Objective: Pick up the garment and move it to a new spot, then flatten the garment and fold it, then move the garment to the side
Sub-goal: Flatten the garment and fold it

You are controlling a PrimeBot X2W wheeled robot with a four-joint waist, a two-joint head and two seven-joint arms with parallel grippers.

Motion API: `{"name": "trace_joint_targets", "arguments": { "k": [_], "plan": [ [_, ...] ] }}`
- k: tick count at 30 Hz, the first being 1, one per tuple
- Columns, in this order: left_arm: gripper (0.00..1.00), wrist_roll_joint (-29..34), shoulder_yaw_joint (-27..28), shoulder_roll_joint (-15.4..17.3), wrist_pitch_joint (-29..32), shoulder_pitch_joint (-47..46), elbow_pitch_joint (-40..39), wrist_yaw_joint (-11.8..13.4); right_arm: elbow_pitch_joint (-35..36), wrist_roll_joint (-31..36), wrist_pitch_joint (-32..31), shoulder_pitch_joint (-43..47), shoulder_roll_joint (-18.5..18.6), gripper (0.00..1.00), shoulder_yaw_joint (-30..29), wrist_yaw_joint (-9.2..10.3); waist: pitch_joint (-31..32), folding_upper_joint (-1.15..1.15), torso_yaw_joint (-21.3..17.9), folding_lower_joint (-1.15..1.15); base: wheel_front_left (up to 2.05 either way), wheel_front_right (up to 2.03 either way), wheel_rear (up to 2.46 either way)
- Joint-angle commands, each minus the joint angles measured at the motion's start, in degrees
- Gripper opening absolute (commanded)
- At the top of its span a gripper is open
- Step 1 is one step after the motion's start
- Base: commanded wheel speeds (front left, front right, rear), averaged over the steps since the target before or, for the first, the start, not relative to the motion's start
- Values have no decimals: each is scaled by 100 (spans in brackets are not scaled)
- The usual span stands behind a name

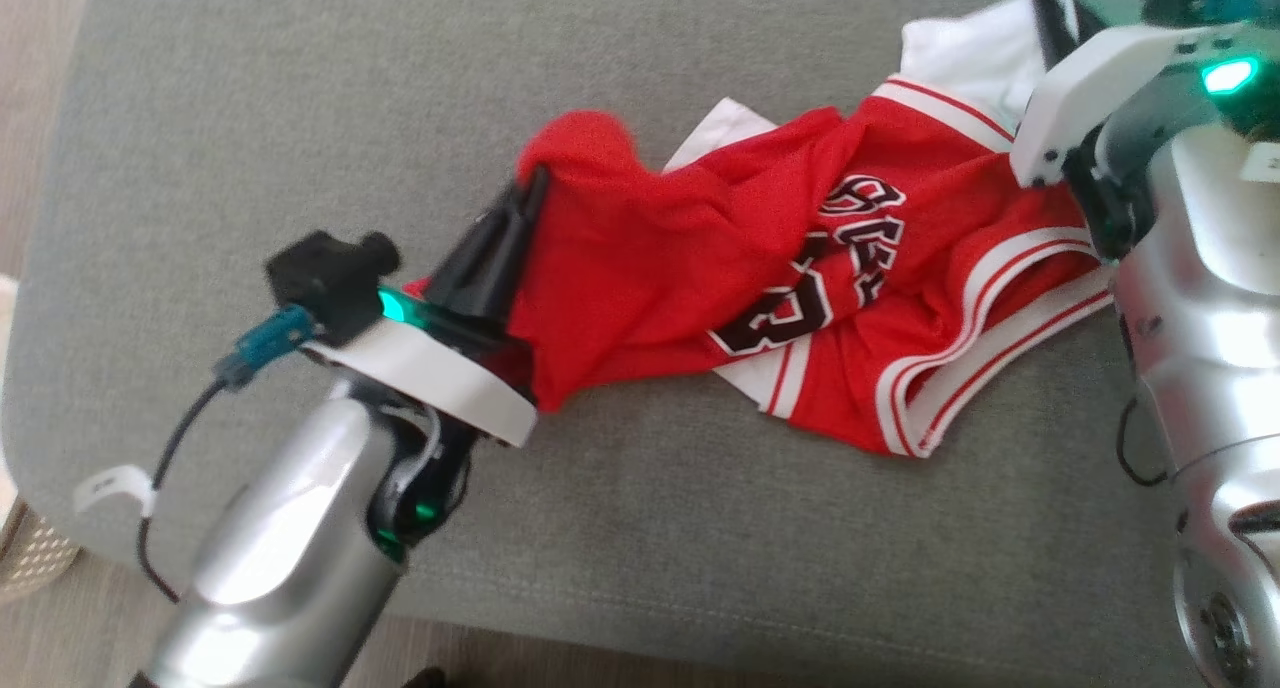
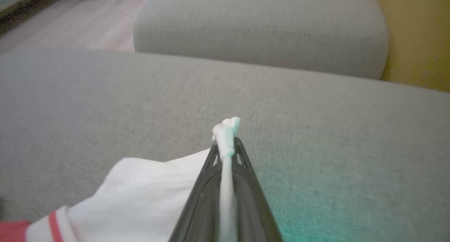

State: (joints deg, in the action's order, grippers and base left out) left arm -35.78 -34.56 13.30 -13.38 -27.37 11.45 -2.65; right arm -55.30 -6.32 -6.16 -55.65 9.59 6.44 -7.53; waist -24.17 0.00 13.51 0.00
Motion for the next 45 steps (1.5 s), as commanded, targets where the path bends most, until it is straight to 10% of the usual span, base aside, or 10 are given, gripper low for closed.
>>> {"name": "trace_joint_targets", "arguments": {
  "k": [1,15,30,45],
  "plan": [
    [0,88,339,210,-81,-133,-192,86,352,-117,274,-18,-138,0,76,4,125,0,-123,0,0,0,0],
    [0,283,1239,789,-125,-79,-1040,656,2852,-1312,949,779,172,0,214,4,959,0,-762,0,0,0,0],
    [0,189,1699,1602,1008,-561,-2590,971,7003,-1370,-649,1568,251,0,-752,4,1715,0,-1016,0,0,0,0],
    [0,-22,1510,1538,1493,-1627,-1865,635,6693,-1450,-1125,1148,110,0,-1044,4,1447,0,-1026,0,0,0,0]
  ]
}}
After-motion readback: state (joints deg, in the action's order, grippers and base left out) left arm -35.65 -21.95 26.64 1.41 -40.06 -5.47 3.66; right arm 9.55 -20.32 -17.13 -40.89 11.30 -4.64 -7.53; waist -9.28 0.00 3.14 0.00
